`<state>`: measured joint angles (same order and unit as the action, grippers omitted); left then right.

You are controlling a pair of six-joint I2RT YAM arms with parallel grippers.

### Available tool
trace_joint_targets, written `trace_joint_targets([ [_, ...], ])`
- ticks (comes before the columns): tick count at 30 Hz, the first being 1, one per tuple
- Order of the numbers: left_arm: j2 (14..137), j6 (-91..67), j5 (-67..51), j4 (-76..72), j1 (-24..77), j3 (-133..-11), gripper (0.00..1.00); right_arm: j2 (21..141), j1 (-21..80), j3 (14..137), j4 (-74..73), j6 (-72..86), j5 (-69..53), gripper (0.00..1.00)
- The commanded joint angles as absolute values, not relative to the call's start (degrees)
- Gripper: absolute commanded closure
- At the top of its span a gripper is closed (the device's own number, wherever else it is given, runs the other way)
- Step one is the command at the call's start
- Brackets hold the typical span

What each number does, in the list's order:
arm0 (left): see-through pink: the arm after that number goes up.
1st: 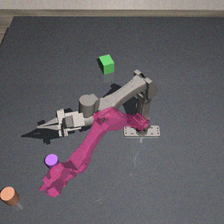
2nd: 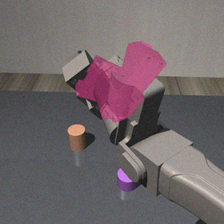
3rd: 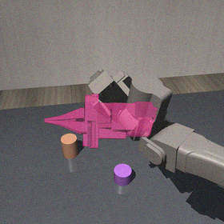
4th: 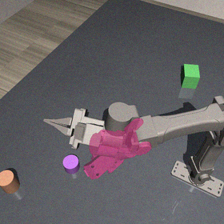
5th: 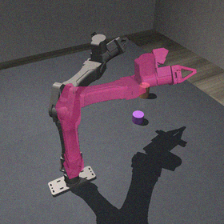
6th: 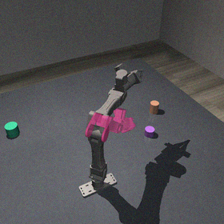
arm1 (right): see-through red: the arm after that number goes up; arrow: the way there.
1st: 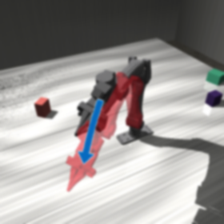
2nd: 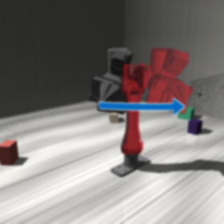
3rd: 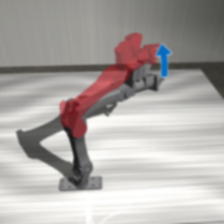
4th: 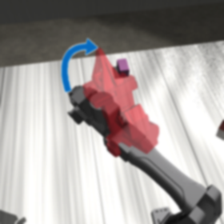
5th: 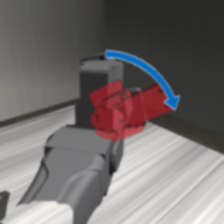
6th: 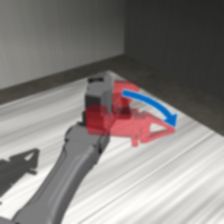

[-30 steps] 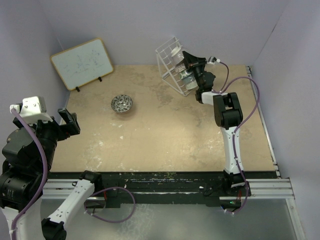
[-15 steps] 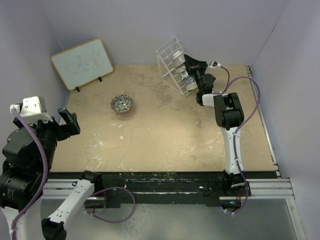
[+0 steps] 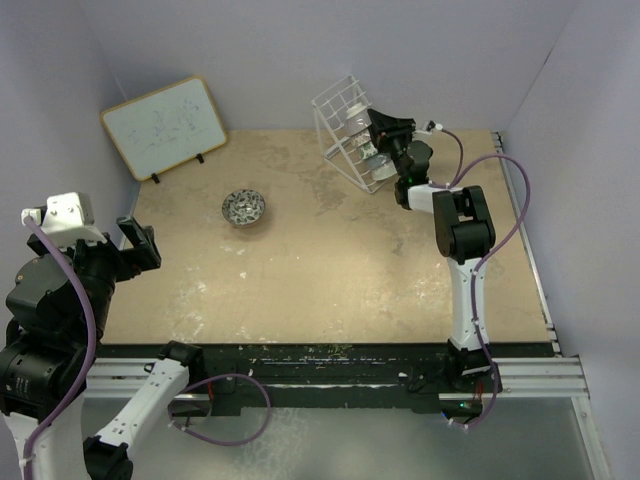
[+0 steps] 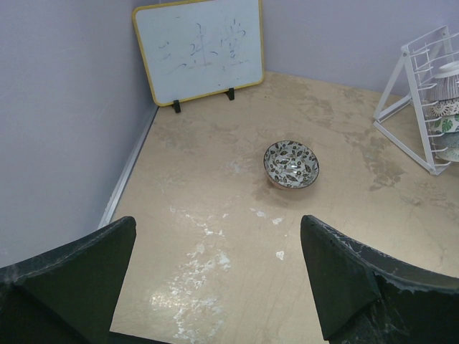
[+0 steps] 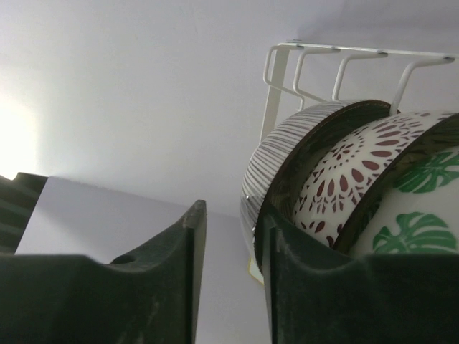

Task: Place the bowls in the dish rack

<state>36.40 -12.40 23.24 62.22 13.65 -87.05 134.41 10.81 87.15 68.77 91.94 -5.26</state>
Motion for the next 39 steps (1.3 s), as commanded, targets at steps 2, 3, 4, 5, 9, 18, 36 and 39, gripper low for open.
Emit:
trace_joint_targets([
  [2,36.25,-12.25,23.54,60.78,14.03,-86.82,0.01,128.85,10.59,85.77,62.78,89.66,-4.47,0.51],
  [3,36.22,-12.28,23.51,60.76,14.06,-86.88,0.01,128.54,10.55,85.45,62.32,89.51,-4.48,0.5],
  [4,36.13,-12.3,23.55,60.86,14.06,-86.91,0.01,128.16,10.55,85.05,61.78,89.4,-4.48,0.5],
  [5,36.12,-12.3,23.49,60.89,14.04,-86.97,0.01,127.83,10.55,84.66,61.34,89.39,-4.44,0.5],
  [9,35.99,-12.32,23.41,61.13,14.08,-87.36,0.01,126.16,10.25,82.74,59.22,89.38,-4.28,0.49],
  [18,35.68,-12.78,22.95,61.17,14.13,-87.58,0.01,120.2,9.08,76.65,56.51,87.02,-5.32,0.49],
  [36,34.66,-12.82,22.95,61.43,14.24,-89.67,0.01,107.21,26.46,90.35,19.12,40.6,-12.57,0.41],
  [39,34.47,-13.05,22.6,61.42,14.24,-89.58,0.01,112.2,33.03,99.55,11.22,31.22,-13.03,0.39],
])
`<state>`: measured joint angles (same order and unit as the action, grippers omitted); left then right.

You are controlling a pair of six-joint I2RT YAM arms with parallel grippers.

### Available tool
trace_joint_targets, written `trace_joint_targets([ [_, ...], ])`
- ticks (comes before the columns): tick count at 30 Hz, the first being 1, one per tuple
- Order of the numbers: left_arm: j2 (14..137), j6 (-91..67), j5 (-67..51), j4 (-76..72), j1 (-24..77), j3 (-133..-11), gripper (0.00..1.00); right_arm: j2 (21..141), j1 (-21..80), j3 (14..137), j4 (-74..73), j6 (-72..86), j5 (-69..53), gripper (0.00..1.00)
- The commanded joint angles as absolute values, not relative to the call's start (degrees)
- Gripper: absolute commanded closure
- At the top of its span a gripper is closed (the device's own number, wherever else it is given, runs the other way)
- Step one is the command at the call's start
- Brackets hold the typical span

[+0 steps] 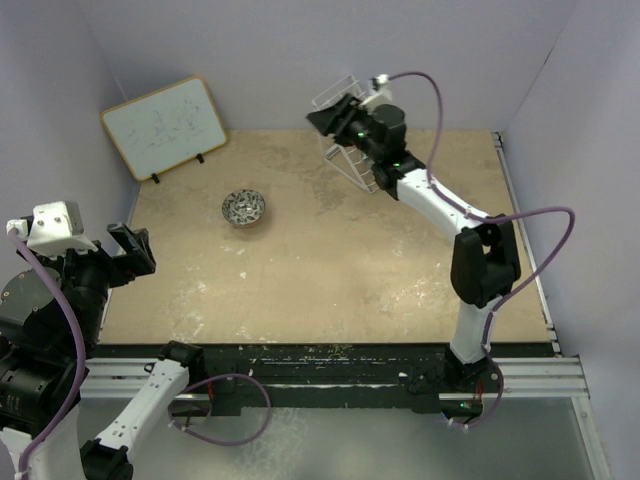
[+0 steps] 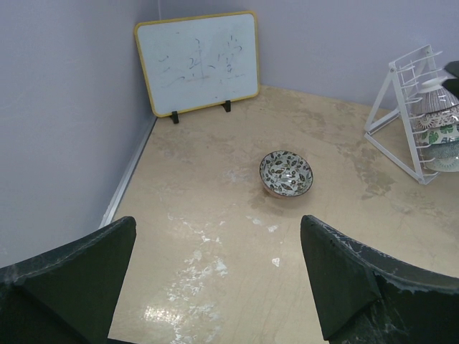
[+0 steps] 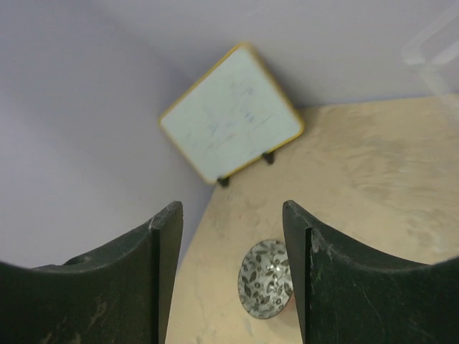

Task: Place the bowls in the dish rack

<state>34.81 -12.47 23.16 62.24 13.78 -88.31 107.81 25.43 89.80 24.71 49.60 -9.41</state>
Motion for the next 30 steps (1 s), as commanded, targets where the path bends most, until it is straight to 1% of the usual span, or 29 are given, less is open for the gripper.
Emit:
trace_joint_targets([
  [1,34.33,-13.09,22.52,61.43,14.24,-89.63,0.01,113.94,34.99,102.2,8.9,28.37,-13.01,0.38],
  [7,33.66,-13.14,23.19,62.44,14.48,-89.48,0.01,128.44,42.92,123.89,-9.56,11.56,-18.11,0.36],
  [9,33.69,-13.17,23.15,62.56,14.46,-89.28,0.01,133.86,45.32,130.87,-16.83,6.41,-17.29,0.35],
  [11,33.52,-13.13,23.33,62.51,14.56,-89.08,0.01,137.71,47.26,135.44,-20.83,2.96,-15.1,0.34],
  [18,33.71,-12.97,23.37,62.29,14.81,-88.12,0.01,140.98,47.77,135.37,-19.06,-0.3,-14.16,0.32],
  [30,34.16,-13.08,24.02,61.75,15.29,-86.53,0.01,144.26,48.5,135.92,-19.7,-5.57,-15.36,0.34],
])
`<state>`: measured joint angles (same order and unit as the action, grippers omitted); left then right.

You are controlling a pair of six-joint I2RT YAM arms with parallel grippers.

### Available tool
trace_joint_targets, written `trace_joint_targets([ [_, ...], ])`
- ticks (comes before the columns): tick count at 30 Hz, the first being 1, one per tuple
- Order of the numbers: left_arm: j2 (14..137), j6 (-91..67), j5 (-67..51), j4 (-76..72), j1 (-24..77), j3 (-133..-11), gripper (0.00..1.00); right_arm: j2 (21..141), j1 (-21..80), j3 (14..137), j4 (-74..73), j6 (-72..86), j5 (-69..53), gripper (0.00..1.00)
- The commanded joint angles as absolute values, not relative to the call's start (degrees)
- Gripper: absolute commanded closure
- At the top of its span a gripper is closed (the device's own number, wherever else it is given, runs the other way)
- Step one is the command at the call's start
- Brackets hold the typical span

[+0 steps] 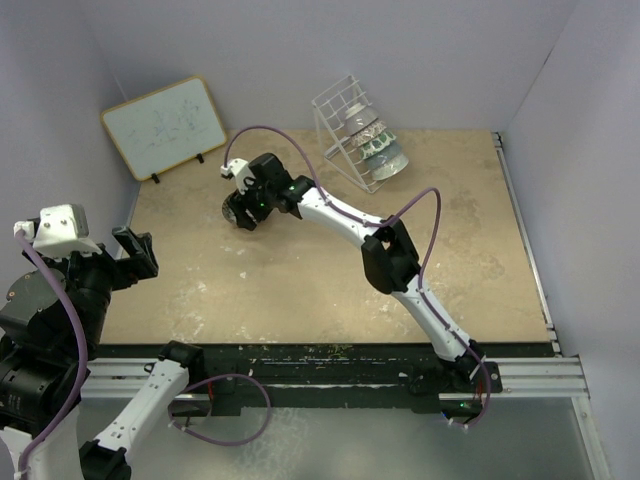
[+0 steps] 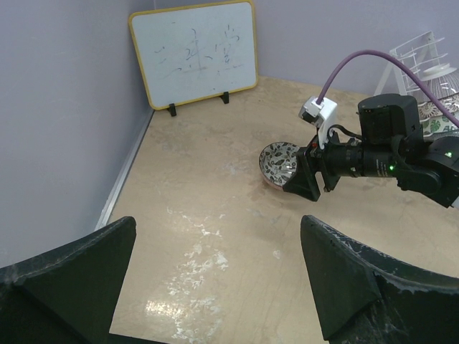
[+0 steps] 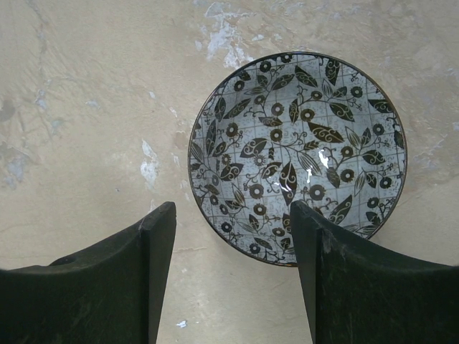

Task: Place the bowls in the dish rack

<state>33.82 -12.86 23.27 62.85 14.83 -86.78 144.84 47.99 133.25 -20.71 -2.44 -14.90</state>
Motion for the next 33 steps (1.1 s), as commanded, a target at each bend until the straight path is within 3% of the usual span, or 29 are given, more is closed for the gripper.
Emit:
trace_joint_targets([
  [1,34.16,-13.05,24.14,61.71,15.25,-86.49,0.01,144.66,48.66,136.23,-19.75,-5.88,-15.76,0.34],
  [11,34.66,-12.56,25.22,61.7,15.47,-86.37,0.01,147.2,49.75,137.07,-19.48,-8.85,-15.25,0.36],
  [19,34.99,-12.19,25.18,61.59,15.64,-86.61,0.01,147.14,49.76,135.01,-17.48,-9.26,-10.54,0.45],
  [25,35.07,-12.0,25.57,61.58,15.7,-86.84,0.01,147.76,49.75,134.4,-18.1,-10.19,-7.05,0.65],
  [29,35.16,-12.13,25.41,61.6,15.8,-86.75,0.01,146.32,49.79,131.81,-17.31,-10.53,-6.59,0.69],
  [33,35.04,-12.34,25.23,61.61,15.74,-86.62,0.01,145.1,49.75,130.48,-17.03,-10.53,-7.59,0.85],
])
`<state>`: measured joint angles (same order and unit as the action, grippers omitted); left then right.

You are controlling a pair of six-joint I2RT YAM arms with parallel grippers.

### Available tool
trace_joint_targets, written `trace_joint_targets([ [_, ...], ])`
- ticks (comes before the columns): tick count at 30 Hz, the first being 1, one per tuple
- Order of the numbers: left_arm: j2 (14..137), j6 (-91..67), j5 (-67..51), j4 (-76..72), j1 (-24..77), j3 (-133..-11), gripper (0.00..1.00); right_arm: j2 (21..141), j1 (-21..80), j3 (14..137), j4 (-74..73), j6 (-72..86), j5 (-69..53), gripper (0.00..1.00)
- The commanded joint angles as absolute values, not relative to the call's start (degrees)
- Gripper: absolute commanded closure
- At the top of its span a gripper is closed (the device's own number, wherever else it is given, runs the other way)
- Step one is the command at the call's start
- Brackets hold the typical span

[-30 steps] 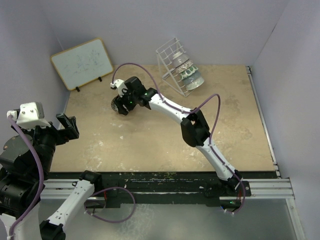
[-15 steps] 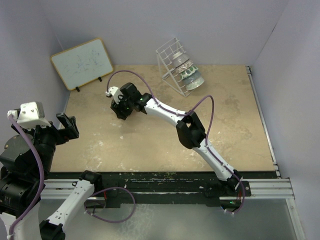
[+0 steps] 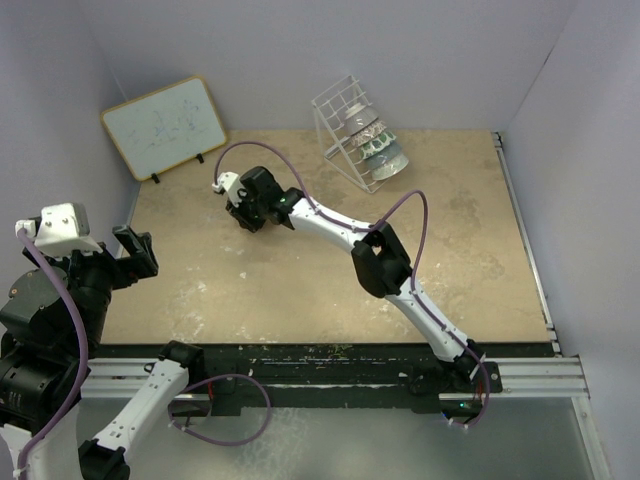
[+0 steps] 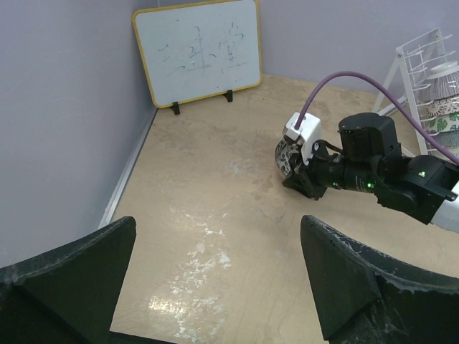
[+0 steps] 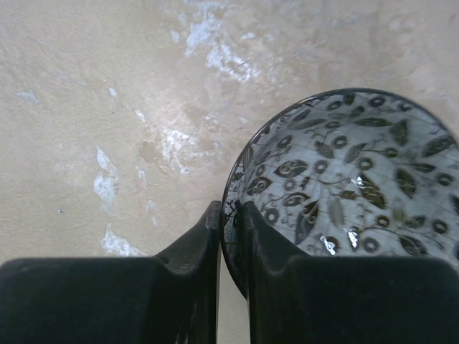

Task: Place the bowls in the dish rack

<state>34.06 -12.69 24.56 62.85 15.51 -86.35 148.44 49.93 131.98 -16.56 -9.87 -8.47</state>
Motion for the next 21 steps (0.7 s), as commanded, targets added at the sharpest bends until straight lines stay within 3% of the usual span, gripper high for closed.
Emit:
trace_joint_targets([
  [1,34.99,-12.44,25.23,61.61,15.81,-86.63,0.01,144.92,49.75,130.44,-17.08,-10.24,-8.03,0.88],
  [14,34.32,-13.23,24.7,61.61,15.8,-86.42,0.01,130.84,45.7,116.36,-1.45,5.7,-17.06,0.98],
  [21,34.1,-13.35,24.69,61.66,15.87,-86.57,0.01,118.41,36.42,98.81,23.73,28.31,-30.69,0.99],
])
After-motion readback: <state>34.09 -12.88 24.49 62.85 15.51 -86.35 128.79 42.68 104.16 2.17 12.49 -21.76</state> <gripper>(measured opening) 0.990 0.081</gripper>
